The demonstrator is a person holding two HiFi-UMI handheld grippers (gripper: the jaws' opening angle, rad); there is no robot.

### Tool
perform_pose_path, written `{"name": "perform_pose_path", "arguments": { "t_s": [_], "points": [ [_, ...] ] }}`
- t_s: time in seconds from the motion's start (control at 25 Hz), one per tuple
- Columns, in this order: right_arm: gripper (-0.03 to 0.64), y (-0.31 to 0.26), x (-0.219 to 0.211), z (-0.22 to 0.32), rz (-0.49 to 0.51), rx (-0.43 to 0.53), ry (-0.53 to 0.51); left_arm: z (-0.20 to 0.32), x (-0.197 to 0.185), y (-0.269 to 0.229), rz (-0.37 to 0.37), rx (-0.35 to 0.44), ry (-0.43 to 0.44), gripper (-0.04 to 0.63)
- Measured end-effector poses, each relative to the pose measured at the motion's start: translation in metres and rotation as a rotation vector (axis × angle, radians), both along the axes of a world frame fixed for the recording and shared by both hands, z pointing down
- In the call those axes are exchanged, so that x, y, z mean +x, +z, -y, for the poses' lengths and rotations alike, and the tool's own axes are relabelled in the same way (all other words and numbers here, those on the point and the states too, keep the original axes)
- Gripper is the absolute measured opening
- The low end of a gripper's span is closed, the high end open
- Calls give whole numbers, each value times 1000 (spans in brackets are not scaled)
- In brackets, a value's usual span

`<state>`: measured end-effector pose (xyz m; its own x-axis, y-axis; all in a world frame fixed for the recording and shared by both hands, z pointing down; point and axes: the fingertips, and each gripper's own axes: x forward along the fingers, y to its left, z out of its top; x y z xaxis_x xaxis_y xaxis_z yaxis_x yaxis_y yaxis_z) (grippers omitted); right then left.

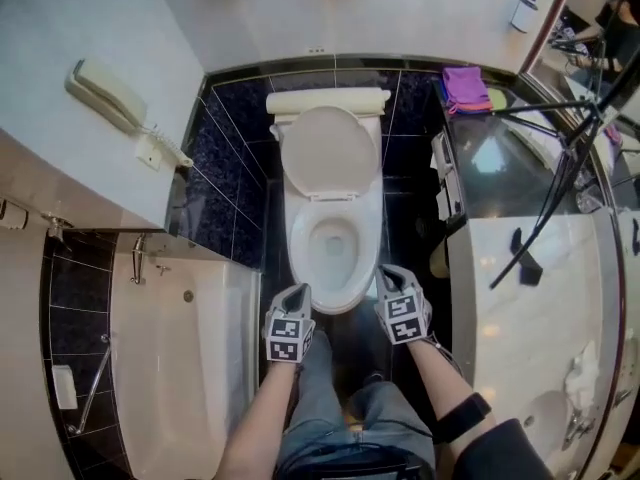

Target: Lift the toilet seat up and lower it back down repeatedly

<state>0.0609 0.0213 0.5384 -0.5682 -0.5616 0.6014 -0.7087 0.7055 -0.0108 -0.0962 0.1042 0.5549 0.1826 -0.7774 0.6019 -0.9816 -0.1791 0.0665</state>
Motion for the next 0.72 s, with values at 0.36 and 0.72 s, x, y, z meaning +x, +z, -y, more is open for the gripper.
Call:
{"name": "perform_pose_path", "arguments": {
  "t_s": [0.36,0.72],
  "points": [
    [18,-168,4,-12,90,113,-39,-6,-16,-187,-7,176,2,-9],
    [18,-219,35,-44,89,150,-44,-42,-28,-254,9,225,31,-8]
  ]
}}
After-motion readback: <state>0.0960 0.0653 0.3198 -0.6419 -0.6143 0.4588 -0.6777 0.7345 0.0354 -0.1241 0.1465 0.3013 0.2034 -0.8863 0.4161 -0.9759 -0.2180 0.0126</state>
